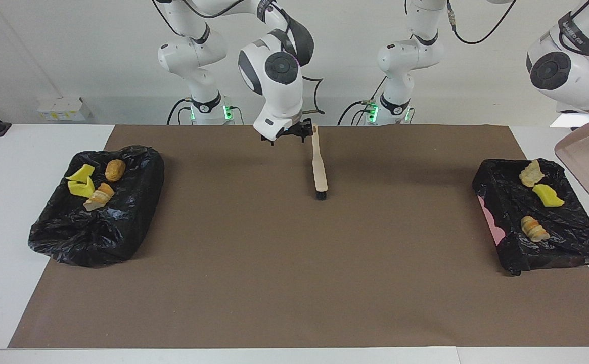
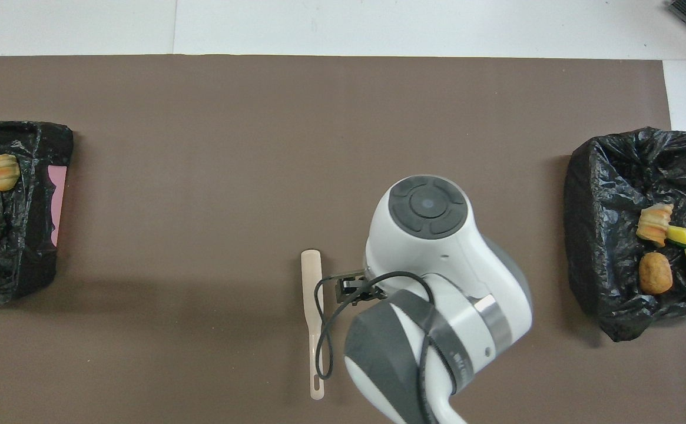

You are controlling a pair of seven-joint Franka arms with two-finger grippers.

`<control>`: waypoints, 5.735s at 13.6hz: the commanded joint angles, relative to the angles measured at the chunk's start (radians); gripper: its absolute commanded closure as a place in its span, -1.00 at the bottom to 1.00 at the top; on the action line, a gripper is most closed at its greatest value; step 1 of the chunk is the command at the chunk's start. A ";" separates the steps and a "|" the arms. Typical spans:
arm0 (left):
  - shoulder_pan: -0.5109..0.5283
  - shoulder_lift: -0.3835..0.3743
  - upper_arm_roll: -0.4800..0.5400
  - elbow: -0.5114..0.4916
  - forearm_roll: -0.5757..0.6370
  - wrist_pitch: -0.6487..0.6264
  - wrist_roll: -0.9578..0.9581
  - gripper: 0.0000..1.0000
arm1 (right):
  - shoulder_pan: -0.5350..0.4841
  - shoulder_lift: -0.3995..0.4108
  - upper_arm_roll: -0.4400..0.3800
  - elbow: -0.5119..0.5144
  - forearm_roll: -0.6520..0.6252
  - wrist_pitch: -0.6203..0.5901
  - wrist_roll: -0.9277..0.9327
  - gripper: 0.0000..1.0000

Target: Sweep and dump trash in bin

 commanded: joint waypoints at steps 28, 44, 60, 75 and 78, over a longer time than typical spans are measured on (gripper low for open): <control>-0.628 0.456 0.004 0.281 -1.323 0.139 -1.674 1.00 | -0.481 -0.011 -0.054 0.194 -0.178 -0.074 -0.392 -1.00; -0.627 0.408 0.027 0.235 -1.328 0.141 -1.687 -1.00 | -0.433 -0.120 -0.153 0.116 -0.121 -0.028 -0.375 -1.00; -0.229 -0.048 0.029 0.150 -1.325 -0.075 -1.349 -1.00 | -0.435 -0.118 -0.153 0.116 -0.121 -0.020 -0.374 -1.00; -0.185 0.018 0.046 0.339 -1.303 -0.360 -1.007 -1.00 | -0.430 -0.079 -0.151 0.223 -0.127 -0.123 -0.378 -1.00; -0.186 0.019 0.046 0.339 -1.302 -0.360 -1.008 -1.00 | -0.432 -0.079 -0.151 0.223 -0.125 -0.123 -0.380 -1.00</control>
